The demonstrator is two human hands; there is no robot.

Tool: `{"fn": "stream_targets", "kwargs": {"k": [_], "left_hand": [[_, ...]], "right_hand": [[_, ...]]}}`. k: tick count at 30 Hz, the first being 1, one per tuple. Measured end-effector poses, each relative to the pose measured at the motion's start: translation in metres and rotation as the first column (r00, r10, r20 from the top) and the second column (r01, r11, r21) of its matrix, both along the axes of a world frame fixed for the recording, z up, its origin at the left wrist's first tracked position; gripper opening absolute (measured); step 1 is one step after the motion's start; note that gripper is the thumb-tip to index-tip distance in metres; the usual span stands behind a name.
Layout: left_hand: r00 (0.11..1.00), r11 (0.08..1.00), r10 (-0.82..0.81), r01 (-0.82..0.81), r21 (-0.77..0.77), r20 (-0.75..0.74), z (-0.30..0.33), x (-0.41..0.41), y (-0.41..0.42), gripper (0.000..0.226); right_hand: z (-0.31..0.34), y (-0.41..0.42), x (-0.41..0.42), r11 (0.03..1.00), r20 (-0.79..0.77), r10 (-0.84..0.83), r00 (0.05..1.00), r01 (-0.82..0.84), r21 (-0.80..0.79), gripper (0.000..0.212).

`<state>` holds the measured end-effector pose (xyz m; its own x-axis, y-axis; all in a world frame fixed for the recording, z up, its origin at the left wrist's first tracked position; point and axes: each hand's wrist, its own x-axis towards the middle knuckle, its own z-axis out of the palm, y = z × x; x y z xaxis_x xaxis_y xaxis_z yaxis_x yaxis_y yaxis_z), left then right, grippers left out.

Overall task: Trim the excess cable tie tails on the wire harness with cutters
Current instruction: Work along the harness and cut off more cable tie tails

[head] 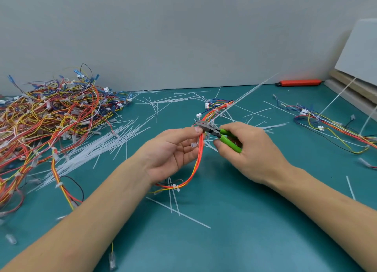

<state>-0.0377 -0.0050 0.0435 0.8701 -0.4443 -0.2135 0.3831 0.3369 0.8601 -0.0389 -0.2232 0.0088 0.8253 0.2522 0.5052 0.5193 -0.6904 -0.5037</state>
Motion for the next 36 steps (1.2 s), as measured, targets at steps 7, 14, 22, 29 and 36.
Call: {"fn": "stream_targets", "kwargs": {"k": [7, 14, 22, 29, 36], "left_hand": [[0.999, 1.0, 0.002, -0.003, 0.017, 0.042, -0.0004, 0.0005, -0.0003, 0.009], [1.0, 1.0, 0.014, -0.014, 0.011, 0.003, -0.0023, -0.0002, -0.0029, 0.009], [1.0, 1.0, 0.027, -0.027, 0.015, 0.007, -0.0016, 0.0002, -0.0026, 0.008], [0.999, 0.998, 0.038, -0.039, 0.045, 0.029, -0.0025, 0.0017, -0.0018, 0.009], [0.999, 0.999, 0.033, -0.034, 0.039, 0.033, -0.0024, -0.0002, -0.0034, 0.011]], "right_hand": [[0.0006, 0.0, 0.0, 1.0, 0.001, -0.008, 1.0, 0.008, -0.017, 0.032], [-0.0004, 0.0004, -0.0012, 0.993, -0.001, -0.104, 0.995, 0.103, -0.061, 0.036], [0.0027, 0.0031, -0.0032, 0.996, -0.041, -0.036, 0.999, 0.033, -0.079, 0.062], [0.0012, 0.0035, -0.0034, 0.993, -0.006, -0.109, 0.994, 0.109, -0.046, 0.038], [0.0006, 0.002, -0.0027, 0.998, -0.029, -0.061, 0.998, 0.06, -0.018, 0.035]]}}
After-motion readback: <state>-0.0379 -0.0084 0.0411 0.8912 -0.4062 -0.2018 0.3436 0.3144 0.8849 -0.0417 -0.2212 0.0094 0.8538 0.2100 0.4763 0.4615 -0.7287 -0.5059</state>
